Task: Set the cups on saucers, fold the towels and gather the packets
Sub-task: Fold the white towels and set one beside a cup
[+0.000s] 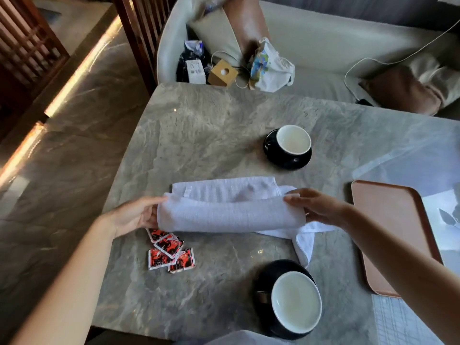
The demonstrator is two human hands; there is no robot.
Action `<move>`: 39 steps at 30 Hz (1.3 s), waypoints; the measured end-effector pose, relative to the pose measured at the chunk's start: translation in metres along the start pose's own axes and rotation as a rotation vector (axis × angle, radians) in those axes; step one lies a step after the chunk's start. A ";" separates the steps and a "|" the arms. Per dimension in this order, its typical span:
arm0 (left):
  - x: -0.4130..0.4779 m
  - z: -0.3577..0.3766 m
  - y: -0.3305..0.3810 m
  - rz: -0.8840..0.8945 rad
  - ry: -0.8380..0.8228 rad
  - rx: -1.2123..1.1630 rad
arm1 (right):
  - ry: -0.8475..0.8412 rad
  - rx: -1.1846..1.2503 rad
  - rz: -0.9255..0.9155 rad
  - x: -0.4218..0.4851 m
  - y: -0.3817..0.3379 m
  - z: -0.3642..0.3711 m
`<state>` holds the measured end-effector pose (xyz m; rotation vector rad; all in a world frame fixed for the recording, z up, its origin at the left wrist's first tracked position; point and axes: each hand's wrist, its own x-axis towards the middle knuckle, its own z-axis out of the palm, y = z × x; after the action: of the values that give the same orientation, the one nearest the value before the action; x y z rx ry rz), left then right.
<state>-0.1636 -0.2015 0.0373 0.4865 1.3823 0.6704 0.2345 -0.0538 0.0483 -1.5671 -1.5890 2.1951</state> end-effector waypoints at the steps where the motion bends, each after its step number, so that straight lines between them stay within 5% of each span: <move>1: 0.002 0.001 -0.006 -0.028 0.006 0.016 | -0.020 0.013 0.023 0.001 0.007 0.001; 17: 0.099 0.012 -0.007 0.072 0.491 0.252 | 0.629 -0.305 -0.137 0.107 -0.012 0.004; 24: 0.123 -0.003 -0.023 0.004 0.517 0.374 | 0.676 -0.504 -0.145 0.123 -0.002 0.007; 27: 0.115 0.004 -0.015 0.016 0.597 0.644 | 0.728 -0.568 -0.176 0.117 -0.004 0.013; 30: 0.097 0.033 -0.015 0.297 0.857 0.972 | 0.833 -0.926 -0.396 0.102 0.004 0.029; 33: 0.088 0.079 -0.030 0.490 0.612 1.243 | 0.630 -1.211 -0.571 0.092 0.020 0.055; 35: 0.093 0.099 -0.049 0.444 0.440 1.405 | 0.436 -1.305 -0.475 0.093 0.034 0.066; 39: 0.105 0.096 -0.072 0.325 0.430 1.366 | 0.379 -1.288 -0.314 0.100 0.056 0.061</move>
<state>-0.0526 -0.1754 -0.0744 1.7389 2.0827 -0.0489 0.1695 -0.0730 -0.0623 -1.4763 -2.9607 0.5089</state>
